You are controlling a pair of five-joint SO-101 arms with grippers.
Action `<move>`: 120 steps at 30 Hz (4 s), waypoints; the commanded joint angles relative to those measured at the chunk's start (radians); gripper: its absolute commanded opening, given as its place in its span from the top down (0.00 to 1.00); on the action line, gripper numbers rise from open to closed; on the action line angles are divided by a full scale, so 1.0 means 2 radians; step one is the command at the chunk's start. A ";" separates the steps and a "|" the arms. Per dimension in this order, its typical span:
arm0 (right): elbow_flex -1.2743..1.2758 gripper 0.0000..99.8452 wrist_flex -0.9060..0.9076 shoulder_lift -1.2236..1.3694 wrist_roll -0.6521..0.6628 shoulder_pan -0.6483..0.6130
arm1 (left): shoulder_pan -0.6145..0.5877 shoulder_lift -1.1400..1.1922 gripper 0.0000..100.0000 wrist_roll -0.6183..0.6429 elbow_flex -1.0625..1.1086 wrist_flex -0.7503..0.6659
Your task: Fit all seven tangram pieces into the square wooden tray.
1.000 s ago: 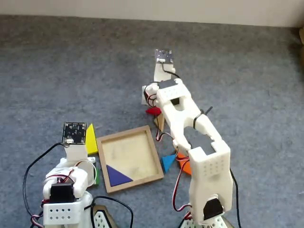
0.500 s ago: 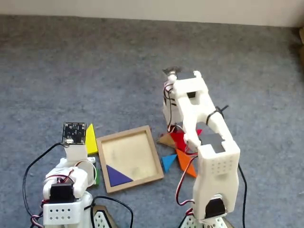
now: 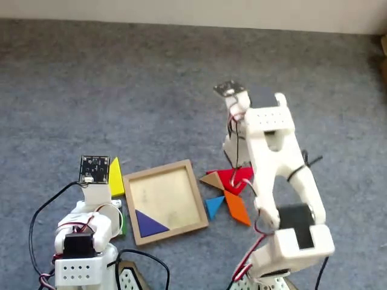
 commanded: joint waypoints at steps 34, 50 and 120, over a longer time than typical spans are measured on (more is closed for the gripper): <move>0.161 0.87 -0.161 0.040 0.057 0.155 | -0.006 -0.003 0.99 -0.005 0.010 0.003; 0.291 0.86 -0.108 -0.314 0.089 0.026 | -0.006 -0.003 0.99 -0.005 0.010 0.003; 0.236 0.99 -0.189 -0.240 0.089 0.007 | -0.006 -0.003 0.99 -0.005 0.010 0.003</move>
